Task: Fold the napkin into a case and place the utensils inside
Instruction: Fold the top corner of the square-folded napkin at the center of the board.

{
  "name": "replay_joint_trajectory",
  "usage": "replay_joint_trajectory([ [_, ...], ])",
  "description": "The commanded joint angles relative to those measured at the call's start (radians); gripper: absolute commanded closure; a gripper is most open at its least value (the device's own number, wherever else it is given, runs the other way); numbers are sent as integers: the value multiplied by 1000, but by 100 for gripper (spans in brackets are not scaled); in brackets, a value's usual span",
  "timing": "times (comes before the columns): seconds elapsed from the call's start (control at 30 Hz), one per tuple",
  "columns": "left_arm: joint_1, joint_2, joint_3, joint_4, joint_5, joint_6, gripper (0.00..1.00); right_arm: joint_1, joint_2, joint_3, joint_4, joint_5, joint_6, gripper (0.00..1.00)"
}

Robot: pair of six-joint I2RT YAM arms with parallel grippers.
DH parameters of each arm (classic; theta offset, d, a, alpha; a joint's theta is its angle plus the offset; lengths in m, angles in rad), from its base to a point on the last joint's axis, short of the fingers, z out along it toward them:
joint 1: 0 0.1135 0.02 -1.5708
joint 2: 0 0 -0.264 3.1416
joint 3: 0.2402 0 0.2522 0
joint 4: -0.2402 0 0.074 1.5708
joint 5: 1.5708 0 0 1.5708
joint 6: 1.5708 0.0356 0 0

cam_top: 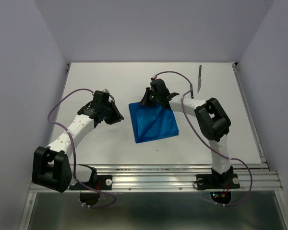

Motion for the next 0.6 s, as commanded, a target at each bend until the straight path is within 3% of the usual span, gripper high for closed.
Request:
replay_joint_trajectory([
  [0.0,6,-33,0,-5,-8,9,66,18,14,63,24,-17,-20,99],
  [0.57,6,-40,-14,-1,-7,6,66,28,51,106,10,-26,-25,99],
])
